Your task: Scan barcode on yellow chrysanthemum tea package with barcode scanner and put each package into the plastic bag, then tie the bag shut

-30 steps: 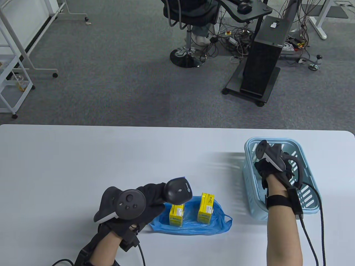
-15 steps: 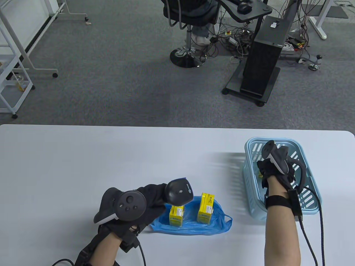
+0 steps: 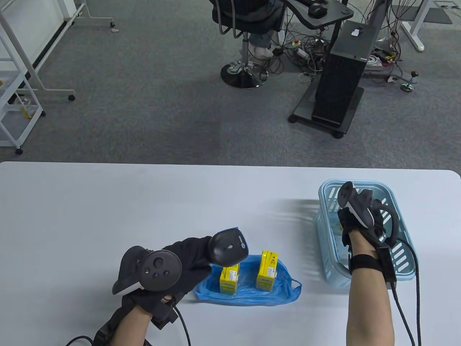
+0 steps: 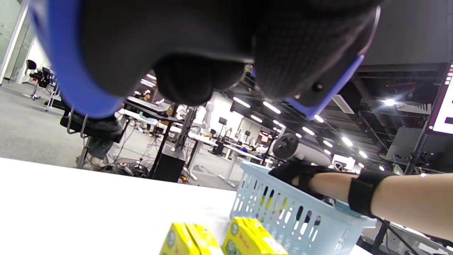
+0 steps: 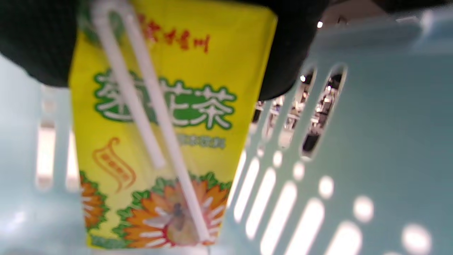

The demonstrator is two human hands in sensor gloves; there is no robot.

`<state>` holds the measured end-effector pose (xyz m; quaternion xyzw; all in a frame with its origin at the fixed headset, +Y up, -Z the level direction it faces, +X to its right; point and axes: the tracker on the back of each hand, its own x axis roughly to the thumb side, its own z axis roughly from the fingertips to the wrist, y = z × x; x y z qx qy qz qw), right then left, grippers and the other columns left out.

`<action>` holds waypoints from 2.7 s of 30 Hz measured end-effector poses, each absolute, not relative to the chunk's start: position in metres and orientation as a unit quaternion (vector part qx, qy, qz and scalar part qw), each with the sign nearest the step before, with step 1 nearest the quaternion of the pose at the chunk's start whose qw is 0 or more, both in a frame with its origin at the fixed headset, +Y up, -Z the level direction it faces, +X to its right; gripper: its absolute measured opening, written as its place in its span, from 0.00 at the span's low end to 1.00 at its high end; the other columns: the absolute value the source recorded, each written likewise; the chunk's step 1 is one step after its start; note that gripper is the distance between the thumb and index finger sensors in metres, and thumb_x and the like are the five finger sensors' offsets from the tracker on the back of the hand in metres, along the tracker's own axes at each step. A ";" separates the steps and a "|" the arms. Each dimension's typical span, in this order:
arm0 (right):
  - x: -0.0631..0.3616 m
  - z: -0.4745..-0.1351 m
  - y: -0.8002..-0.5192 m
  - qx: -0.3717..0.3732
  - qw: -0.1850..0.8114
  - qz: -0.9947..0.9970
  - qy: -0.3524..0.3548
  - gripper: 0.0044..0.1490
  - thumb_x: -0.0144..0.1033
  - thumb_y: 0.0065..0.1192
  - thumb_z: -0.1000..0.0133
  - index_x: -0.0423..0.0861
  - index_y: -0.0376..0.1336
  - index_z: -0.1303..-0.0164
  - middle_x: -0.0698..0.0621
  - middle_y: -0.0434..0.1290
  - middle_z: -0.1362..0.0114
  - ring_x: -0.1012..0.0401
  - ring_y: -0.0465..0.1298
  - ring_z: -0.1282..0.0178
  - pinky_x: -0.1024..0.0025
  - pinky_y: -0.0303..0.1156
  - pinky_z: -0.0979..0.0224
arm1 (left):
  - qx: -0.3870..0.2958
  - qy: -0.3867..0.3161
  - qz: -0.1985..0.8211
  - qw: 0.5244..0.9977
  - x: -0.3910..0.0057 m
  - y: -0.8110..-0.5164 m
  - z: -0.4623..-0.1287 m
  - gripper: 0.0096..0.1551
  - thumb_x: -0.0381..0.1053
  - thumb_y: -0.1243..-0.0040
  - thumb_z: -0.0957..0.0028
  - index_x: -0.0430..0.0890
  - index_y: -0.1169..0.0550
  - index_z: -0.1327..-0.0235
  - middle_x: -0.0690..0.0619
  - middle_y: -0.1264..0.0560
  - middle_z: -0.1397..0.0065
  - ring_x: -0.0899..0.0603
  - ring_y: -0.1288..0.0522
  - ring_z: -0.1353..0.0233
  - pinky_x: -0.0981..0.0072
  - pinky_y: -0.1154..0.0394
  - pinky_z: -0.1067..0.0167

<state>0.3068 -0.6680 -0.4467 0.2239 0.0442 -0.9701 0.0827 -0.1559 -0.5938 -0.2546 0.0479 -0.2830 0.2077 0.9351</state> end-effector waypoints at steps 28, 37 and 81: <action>0.201 -0.281 -0.528 -0.003 -0.183 -0.954 0.235 0.39 0.56 0.68 0.60 0.54 0.70 0.37 0.50 0.67 0.27 0.51 0.70 0.27 0.58 0.80 0.40 | 0.065 -0.285 0.196 0.936 -0.146 -0.598 -0.252 0.36 0.55 0.27 0.49 0.55 0.28 0.28 0.52 0.18 0.39 0.48 0.14 0.48 0.49 0.20 0.44; 0.177 -0.286 -0.590 -0.058 -0.283 -0.931 0.224 0.38 0.57 0.65 0.59 0.55 0.70 0.37 0.50 0.67 0.27 0.52 0.70 0.27 0.59 0.79 0.40 | 0.037 -0.273 0.185 0.943 -0.142 -0.611 -0.262 0.40 0.55 0.27 0.49 0.53 0.33 0.24 0.51 0.18 0.40 0.48 0.14 0.49 0.48 0.20 0.44; 0.111 -0.304 -0.603 -0.259 -0.195 -0.941 0.102 0.32 0.48 0.73 0.62 0.57 0.70 0.45 0.53 0.58 0.21 0.54 0.61 0.20 0.56 0.68 0.24 | 0.055 -0.194 0.254 0.946 -0.198 -0.609 -0.274 0.36 0.61 0.30 0.49 0.50 0.26 0.29 0.49 0.18 0.37 0.45 0.14 0.45 0.47 0.21 0.44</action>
